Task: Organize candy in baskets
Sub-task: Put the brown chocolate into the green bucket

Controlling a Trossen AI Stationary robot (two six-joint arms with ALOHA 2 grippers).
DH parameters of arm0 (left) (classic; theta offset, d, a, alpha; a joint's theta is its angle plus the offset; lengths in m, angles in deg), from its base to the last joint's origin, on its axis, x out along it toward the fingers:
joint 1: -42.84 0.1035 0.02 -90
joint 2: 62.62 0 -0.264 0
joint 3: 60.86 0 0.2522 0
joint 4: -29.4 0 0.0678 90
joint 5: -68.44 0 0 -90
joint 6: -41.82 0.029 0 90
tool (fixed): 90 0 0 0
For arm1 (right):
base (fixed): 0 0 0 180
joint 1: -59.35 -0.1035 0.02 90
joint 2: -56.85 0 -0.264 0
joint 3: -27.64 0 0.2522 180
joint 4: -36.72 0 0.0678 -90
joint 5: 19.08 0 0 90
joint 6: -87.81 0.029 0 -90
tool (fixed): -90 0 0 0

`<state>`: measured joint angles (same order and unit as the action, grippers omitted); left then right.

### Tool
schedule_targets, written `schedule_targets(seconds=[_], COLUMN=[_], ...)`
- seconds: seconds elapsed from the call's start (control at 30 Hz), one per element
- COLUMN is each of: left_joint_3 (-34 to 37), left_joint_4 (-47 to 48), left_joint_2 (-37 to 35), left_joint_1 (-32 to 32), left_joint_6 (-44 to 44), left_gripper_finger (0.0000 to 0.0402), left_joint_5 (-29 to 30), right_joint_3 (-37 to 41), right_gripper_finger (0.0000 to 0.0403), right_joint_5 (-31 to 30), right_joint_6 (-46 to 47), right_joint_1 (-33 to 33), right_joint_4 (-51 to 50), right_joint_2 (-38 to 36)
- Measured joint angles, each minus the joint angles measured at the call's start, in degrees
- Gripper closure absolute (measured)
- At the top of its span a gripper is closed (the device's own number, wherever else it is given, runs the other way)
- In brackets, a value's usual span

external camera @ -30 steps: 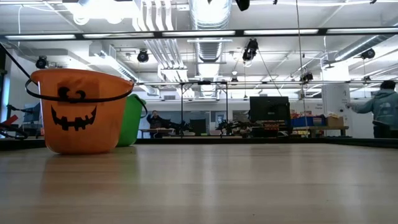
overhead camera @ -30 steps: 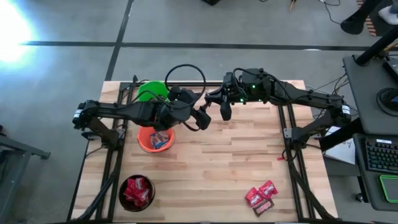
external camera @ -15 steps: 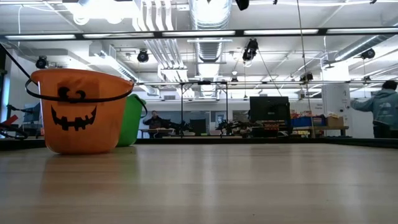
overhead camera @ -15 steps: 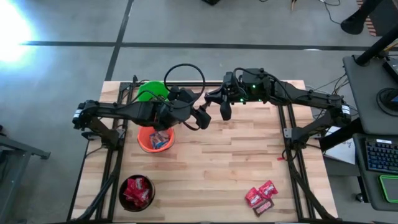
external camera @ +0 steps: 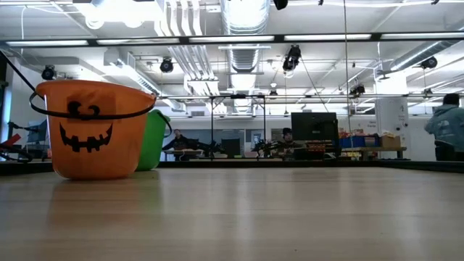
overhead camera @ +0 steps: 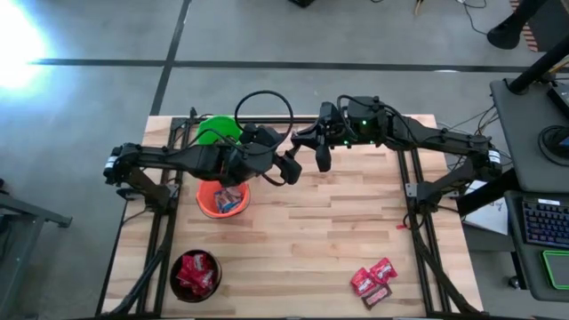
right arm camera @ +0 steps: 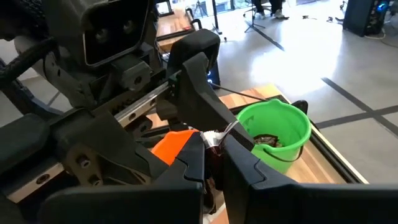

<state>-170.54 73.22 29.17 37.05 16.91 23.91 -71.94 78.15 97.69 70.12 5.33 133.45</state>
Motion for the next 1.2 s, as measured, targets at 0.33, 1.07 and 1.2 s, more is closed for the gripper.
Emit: schedule_targets(seconds=[0.33, 1.07, 1.2], left_joint_3=[0.0, 0.0, 0.0], left_joint_4=[0.2, 0.5, 0.5], left_joint_2=[0.0, 0.0, 0.0], left_joint_1=[0.5, 0.6, 0.6], left_joint_6=[-1.1, -1.4, -1.6], left_gripper_finger=[0.0205, 0.0399, 0.0400], left_joint_5=[-0.4, -4.2, -4.4], right_joint_3=[0.0, 0.0, 0.0], right_gripper_finger=[0.0390, 0.0390, 0.0390], right_joint_5=[0.3, 0.5, 0.3], right_joint_6=[0.1, 0.1, 0.1], right_joint_1=[-0.5, -0.6, -0.6], right_joint_4=[0.1, -0.5, -0.6], right_joint_2=[0.0, 0.0, 0.0])
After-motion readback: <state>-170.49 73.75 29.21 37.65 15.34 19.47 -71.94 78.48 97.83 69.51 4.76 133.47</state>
